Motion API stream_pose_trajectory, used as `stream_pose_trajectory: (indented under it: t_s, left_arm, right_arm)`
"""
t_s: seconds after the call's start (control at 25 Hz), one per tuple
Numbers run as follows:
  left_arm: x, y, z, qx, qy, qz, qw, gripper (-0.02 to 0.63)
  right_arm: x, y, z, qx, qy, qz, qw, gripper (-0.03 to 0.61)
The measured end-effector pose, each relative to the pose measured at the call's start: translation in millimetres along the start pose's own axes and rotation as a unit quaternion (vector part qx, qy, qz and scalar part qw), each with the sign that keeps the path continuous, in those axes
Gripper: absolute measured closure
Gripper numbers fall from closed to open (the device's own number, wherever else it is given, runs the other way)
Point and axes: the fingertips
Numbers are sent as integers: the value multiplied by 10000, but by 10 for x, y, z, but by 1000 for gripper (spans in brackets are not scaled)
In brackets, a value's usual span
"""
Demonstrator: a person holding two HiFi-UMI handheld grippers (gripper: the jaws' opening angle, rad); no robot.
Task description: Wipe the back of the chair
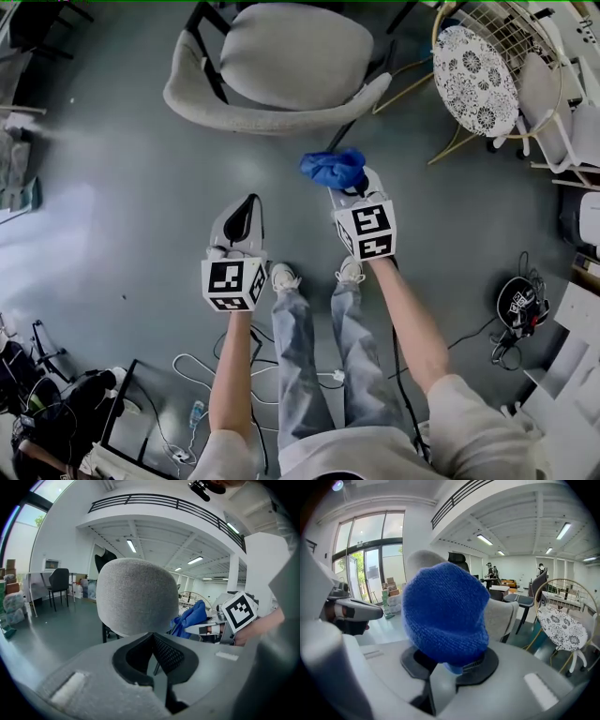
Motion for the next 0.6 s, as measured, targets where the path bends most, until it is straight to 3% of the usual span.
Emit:
stream_pose_trajectory:
  t_s: [0.32, 0.6]
  left_arm:
    - [-35, -6, 208, 6, 18, 9, 10000, 609]
    - [-121, 5, 272, 6, 31, 68, 10000, 610]
  right_arm:
    - [-455, -356, 106, 57, -124, 517, 9986, 491]
    - [-842, -334, 184, 67, -138, 789, 9968, 491]
Point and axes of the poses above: the fingertips, and each gripper's own axes: y forward along the fingers, z to its right, x out of its underside, and after that the axes turned 9 degrees about -z, right-handed
